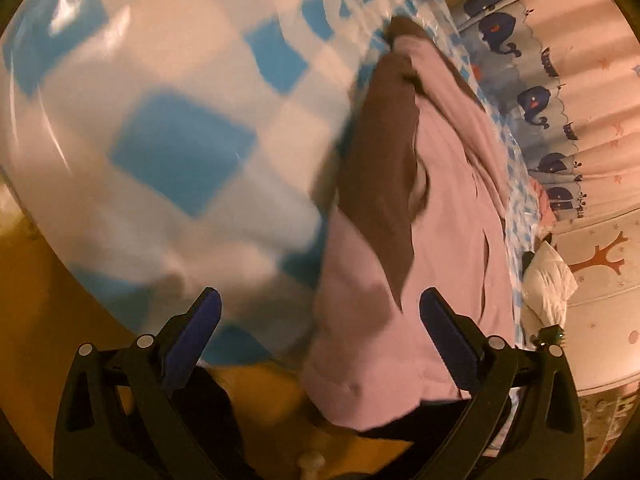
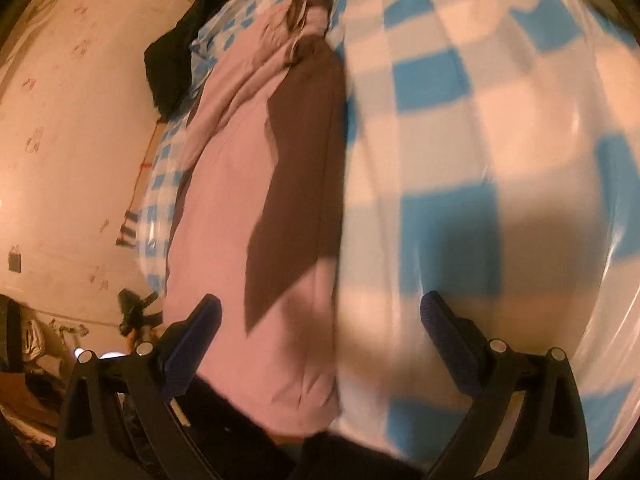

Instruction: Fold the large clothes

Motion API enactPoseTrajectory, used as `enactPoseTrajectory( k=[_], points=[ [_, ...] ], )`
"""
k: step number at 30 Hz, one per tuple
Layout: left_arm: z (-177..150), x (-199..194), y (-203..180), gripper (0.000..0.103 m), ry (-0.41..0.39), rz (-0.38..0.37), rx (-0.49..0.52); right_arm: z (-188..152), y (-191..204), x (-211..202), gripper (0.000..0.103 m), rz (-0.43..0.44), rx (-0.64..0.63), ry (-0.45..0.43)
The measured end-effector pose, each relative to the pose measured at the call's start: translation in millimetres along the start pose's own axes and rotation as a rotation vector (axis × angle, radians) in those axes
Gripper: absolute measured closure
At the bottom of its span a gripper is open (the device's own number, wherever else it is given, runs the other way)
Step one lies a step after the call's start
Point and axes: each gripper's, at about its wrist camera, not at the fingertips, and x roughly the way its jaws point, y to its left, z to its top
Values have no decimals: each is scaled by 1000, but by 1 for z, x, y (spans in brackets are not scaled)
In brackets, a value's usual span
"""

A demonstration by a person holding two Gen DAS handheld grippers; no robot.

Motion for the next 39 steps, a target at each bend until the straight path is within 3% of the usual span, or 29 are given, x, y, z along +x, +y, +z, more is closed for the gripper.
enactPoseTrajectory(
  k=[2, 8, 11, 13, 16, 17, 19, 21, 22, 23, 25, 26, 28, 30, 33, 34, 35, 36, 37, 38, 39],
  points=[
    [-5, 6, -13, 7, 17, -64, 27, -6, 4, 5, 7, -4, -6, 18],
    [-23, 43, -45, 7, 121, -16, 112, -20, 10, 14, 7, -16, -3, 26],
    [-33, 52, -54, 7, 164, -29, 156, -29, 16, 18, 7, -20, -21, 47],
    [-36, 48, -59, 7, 158, -80, 169, -34, 18, 20, 7, 13, -16, 69],
    [-32, 34, -57, 7, 121, -227, 127, -39, 19, 16, 7, 89, -11, 65],
    [-33, 34, -57, 7, 119, -224, 125, -41, 16, 20, 7, 69, -3, 80],
    [-30, 43, -54, 7, 134, -138, 122, -41, 13, 25, 7, 55, 13, 102],
    [-31, 52, -52, 7, 155, -128, 106, -42, 9, 29, 6, 110, 43, 120],
    [-31, 50, -52, 8, 140, -148, 110, -43, 8, 30, 6, 174, 59, 127],
    [-30, 44, -57, 8, 115, -216, 116, -44, 8, 30, 6, 220, 60, 134],
    [-31, 34, -64, 8, 73, -319, 123, -47, 8, 32, 6, 219, 38, 150],
    [-29, 32, -69, 8, 70, -303, 138, -47, 3, 33, 6, 190, 53, 160],
    [-28, 44, -72, 8, 114, -181, 153, -47, -1, 38, 6, 233, 77, 171],
    [-29, 57, -68, 8, 157, -109, 141, -45, -4, 37, 6, 241, 94, 157],
    [-32, 61, -62, 8, 143, -107, 128, -44, -9, 35, 6, 258, 105, 123],
    [-34, 60, -62, 17, 123, -117, 128, -45, -9, 37, 6, 246, 89, 134],
    [-33, 62, -63, 37, 119, -101, 128, -46, -6, 39, 6, 231, 77, 146],
    [-34, 61, -59, 45, 119, -93, 121, -46, -4, 39, 6, 213, 72, 152],
    [-33, 61, -59, 66, 115, -105, 109, -46, 0, 40, 7, 193, 62, 150],
    [-33, 61, -59, 79, 116, -111, 104, -47, 6, 41, 18, 183, 43, 142],
    [-30, 59, -60, 80, 112, -108, 107, -49, 10, 42, 58, 176, 25, 135]
  ],
)
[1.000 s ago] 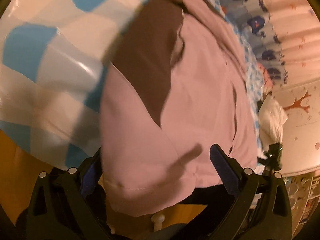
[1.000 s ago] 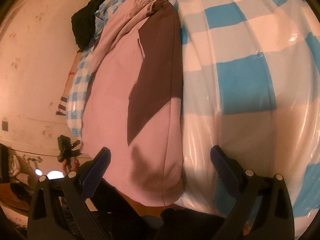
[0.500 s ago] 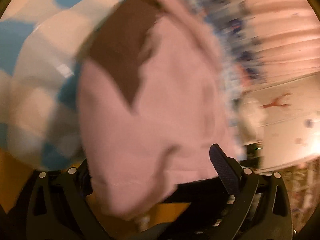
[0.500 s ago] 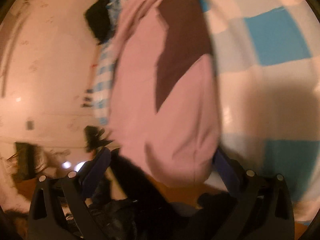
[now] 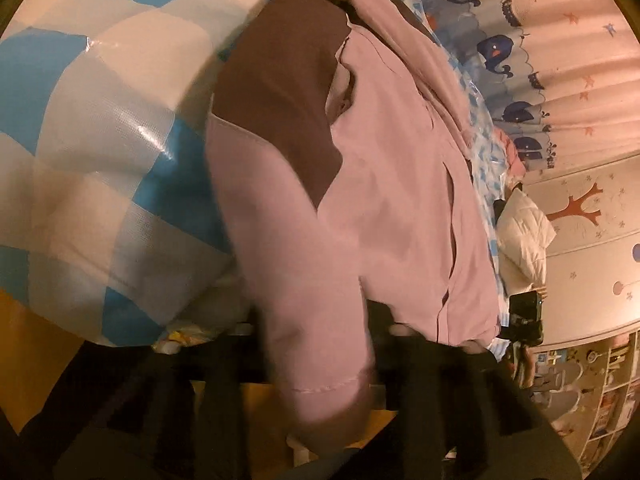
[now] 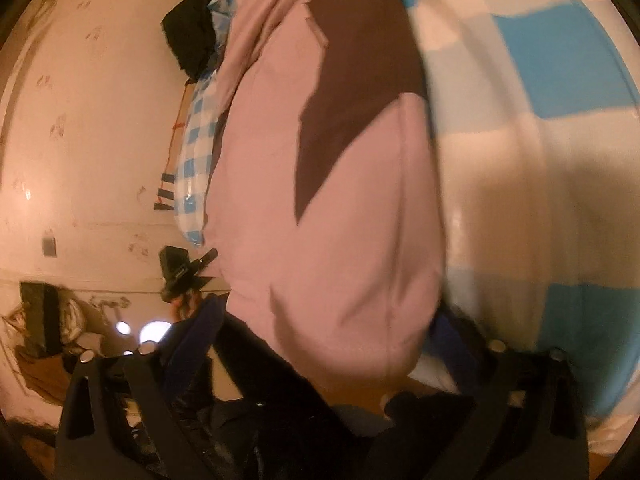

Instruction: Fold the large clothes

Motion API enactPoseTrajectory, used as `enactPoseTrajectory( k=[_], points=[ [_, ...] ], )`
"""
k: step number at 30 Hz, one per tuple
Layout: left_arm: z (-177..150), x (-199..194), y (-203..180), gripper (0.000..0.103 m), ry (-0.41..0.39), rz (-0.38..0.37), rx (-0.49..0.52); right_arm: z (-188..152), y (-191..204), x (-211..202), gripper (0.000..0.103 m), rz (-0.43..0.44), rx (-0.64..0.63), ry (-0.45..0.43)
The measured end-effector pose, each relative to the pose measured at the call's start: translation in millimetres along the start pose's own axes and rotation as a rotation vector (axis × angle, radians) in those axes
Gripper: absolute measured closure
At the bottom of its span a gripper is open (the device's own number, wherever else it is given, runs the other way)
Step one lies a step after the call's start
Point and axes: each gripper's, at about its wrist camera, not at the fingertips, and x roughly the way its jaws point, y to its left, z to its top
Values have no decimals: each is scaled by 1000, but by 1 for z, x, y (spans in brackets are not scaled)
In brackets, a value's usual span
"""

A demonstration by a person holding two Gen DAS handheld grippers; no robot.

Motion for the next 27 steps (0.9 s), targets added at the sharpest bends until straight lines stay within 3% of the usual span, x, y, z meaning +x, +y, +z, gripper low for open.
enactPoseTrajectory(
  k=[1, 3, 9, 11, 17, 19, 22, 23, 24, 27],
  points=[
    [-1, -1, -4, 85, -6, 8, 14, -2, 2, 1, 66, 9, 1, -5],
    [0, -9, -8, 88, -19, 20, 40, -5, 10, -3, 70, 33, -27, -59],
    [-5, -65, -41, 92, -123, -47, 98, -19, 45, -25, 74, 153, -127, -189],
    [-9, -88, -56, 93, -163, -76, 123, -34, 65, -53, 75, 223, -195, -242],
    [-46, -152, -77, 93, -235, -148, 184, -84, 82, -88, 88, 286, -258, -270],
    [-57, -152, -65, 93, -211, -140, 170, -92, 78, -80, 88, 227, -240, -236],
    [-68, -126, -27, 93, -134, -119, 96, -95, 49, -70, 78, 148, -154, -184],
    [-71, -114, -13, 92, -108, -114, 66, -95, 49, -70, 65, 148, -154, -184],
    [-73, -107, -5, 92, -99, -104, 47, -92, 39, -69, 46, 117, -120, -172],
    [-77, -95, 5, 90, -74, -99, 36, -78, 26, -68, 29, 21, -59, -161]
  ],
)
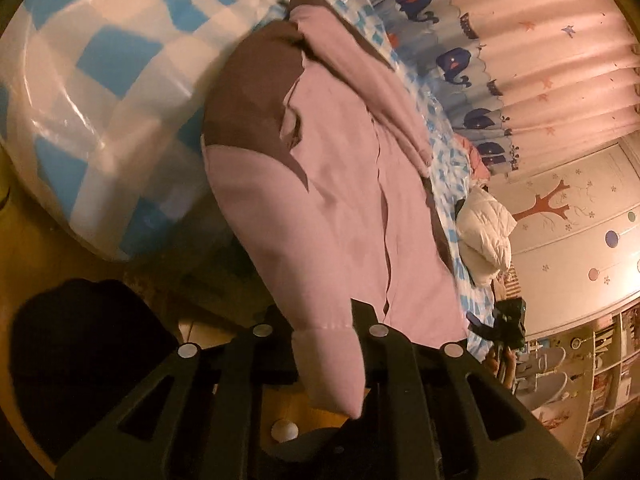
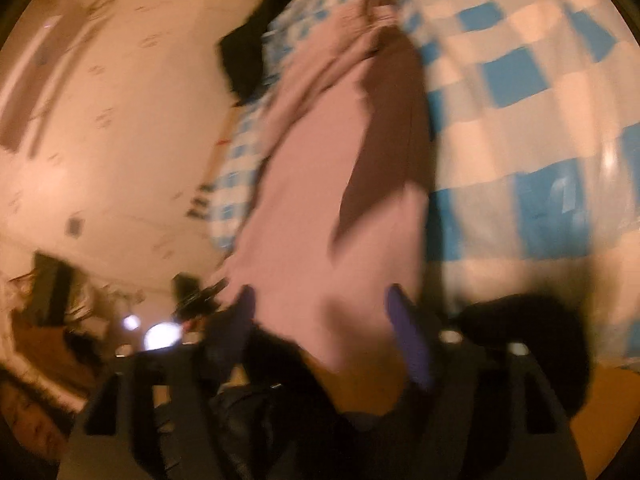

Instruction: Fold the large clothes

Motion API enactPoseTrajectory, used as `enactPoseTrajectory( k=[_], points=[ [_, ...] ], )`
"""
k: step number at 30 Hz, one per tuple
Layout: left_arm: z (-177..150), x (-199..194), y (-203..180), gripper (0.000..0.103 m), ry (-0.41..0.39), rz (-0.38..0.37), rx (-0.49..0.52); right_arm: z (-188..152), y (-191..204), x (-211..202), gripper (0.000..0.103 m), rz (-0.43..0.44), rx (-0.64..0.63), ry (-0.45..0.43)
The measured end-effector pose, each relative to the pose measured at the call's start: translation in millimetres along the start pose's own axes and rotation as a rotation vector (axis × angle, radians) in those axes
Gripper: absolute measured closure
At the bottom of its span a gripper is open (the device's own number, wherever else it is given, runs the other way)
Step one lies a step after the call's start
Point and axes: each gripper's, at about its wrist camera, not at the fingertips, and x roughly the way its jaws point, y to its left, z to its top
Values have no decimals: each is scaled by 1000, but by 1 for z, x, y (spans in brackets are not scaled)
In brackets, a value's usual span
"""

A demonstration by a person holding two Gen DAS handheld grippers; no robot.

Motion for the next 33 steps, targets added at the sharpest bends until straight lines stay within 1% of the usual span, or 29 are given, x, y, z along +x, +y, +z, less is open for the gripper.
enactPoseTrajectory(
  k=[1, 2, 4, 5, 6, 8, 11, 13, 15, 16, 17, 18, 19, 20, 21, 23, 25, 27, 28, 29, 33],
  points=[
    [0, 2, 0, 89, 4, 9, 1, 3, -1, 4, 27, -24, 8, 22],
    [-1, 4, 0, 87, 11, 18, 2, 7, -4, 12, 24, -67, 15, 58],
    [-2, 6, 1, 86, 14, 34, 8, 10, -7, 29, 23, -143, 25, 125],
    [-2, 8, 1, 83, 17, 42, 8, 13, -6, 40, 23, -196, 10, 152],
    [-2, 10, 2, 80, 21, 47, 7, 15, -8, 45, 18, -208, 15, 175],
    [-2, 14, 7, 63, 31, 71, -6, 17, -7, 58, 12, -235, 0, 223],
    [-1, 23, 18, 56, 39, 90, -37, 13, 0, 80, 10, -263, -40, 306],
    [0, 26, 25, 51, 38, 104, -71, 5, 3, 97, 10, -242, -46, 371],
    [0, 29, 27, 50, 35, 106, -87, 0, -3, 106, 10, -240, -31, 383],
    [0, 30, 27, 50, 34, 113, -87, -1, -6, 109, 10, -219, -21, 376],
    [-1, 29, 25, 50, 28, 112, -78, -4, -9, 109, 10, -178, -12, 353],
    [-2, 27, 24, 53, 18, 109, -68, -6, -13, 107, 15, -146, -7, 325],
    [-3, 24, 23, 79, 10, 105, -57, -9, -16, 101, 26, -109, 2, 290],
    [-3, 19, 22, 87, 3, 95, -50, -13, -19, 91, 72, -26, 37, 232],
    [-4, 15, 20, 88, -8, 83, -47, -15, -17, 85, 76, 35, 41, 187],
    [-5, 5, 12, 91, -32, 78, -20, -20, -12, 72, 78, 108, 20, 106],
    [-2, -4, 1, 92, -55, 48, -10, -22, -4, 55, 80, 223, -8, 6],
    [1, -15, -13, 93, -88, 13, 9, -21, 6, 40, 80, 300, -35, -69],
    [2, -24, -27, 93, -112, -18, 30, -21, 12, 32, 81, 326, -51, -96],
    [2, -30, -36, 93, -125, -33, 47, -21, 18, 22, 81, 354, -67, -123],
    [-10, -68, -84, 93, -191, -113, 136, -29, 27, -13, 81, 444, -104, -165]
  ],
)
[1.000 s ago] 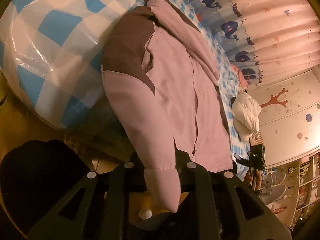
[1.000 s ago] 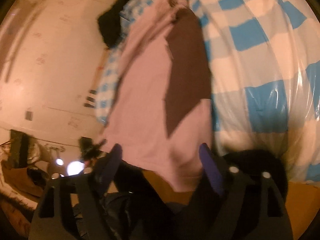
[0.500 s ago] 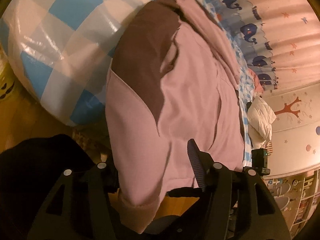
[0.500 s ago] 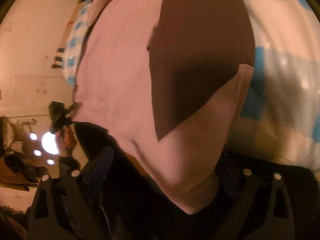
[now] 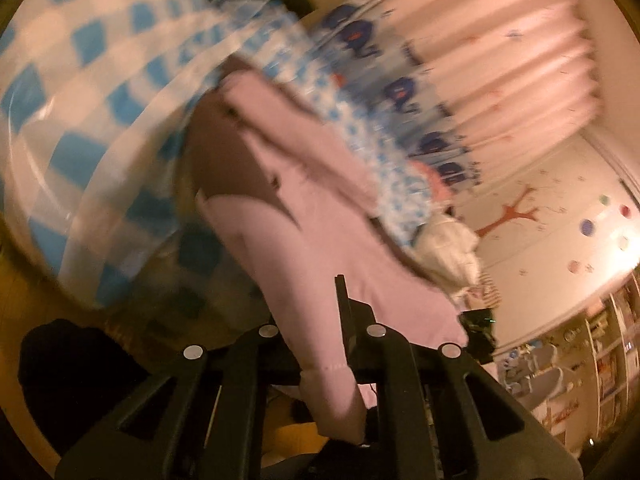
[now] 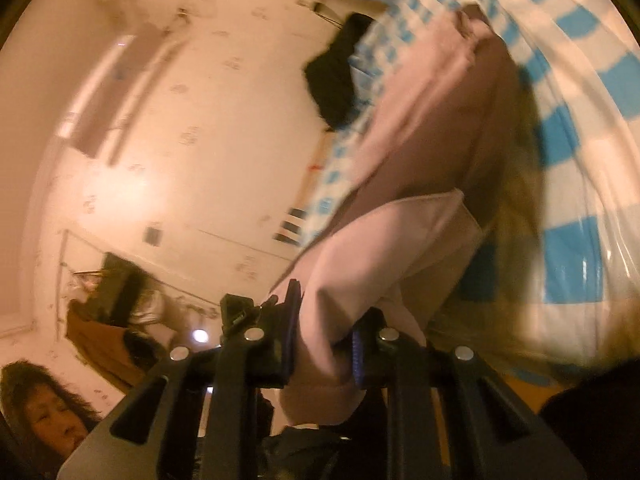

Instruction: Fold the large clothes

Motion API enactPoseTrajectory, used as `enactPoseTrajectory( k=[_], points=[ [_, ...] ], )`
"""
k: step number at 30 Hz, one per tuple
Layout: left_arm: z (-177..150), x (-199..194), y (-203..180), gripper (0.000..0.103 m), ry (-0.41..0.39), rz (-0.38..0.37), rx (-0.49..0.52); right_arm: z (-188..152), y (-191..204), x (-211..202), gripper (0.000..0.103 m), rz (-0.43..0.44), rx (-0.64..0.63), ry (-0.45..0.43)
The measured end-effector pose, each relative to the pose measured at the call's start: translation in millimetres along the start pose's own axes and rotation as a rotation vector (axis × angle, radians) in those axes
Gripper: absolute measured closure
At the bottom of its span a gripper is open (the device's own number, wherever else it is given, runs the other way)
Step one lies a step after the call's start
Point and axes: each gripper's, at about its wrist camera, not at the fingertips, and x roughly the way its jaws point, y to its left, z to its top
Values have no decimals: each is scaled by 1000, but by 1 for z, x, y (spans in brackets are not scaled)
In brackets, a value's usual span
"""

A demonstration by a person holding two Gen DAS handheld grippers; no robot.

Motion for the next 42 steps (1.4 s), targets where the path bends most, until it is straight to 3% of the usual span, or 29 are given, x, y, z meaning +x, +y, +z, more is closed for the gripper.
enactPoseTrajectory(
  k=[5, 8, 13, 22, 35, 42],
  points=[
    [-14, -45, -28, 93, -43, -52, 41, -25, 16, -35, 81, 114, -9, -66],
    [-31, -58, -9, 93, -44, -49, -7, -47, 5, -42, 81, 164, 29, -100],
    [-41, -43, 31, 93, -27, -57, -124, -61, -20, -23, 81, 244, 82, -114],
    [2, -49, -8, 93, -114, -105, -30, -14, 2, -12, 81, 343, -24, -179],
    [82, -13, -17, 93, -180, -176, -23, 65, 19, 22, 81, 366, -77, -189],
    [165, 21, -31, 93, -241, -202, -1, 159, 28, 59, 81, 352, -94, -231]
  ],
)
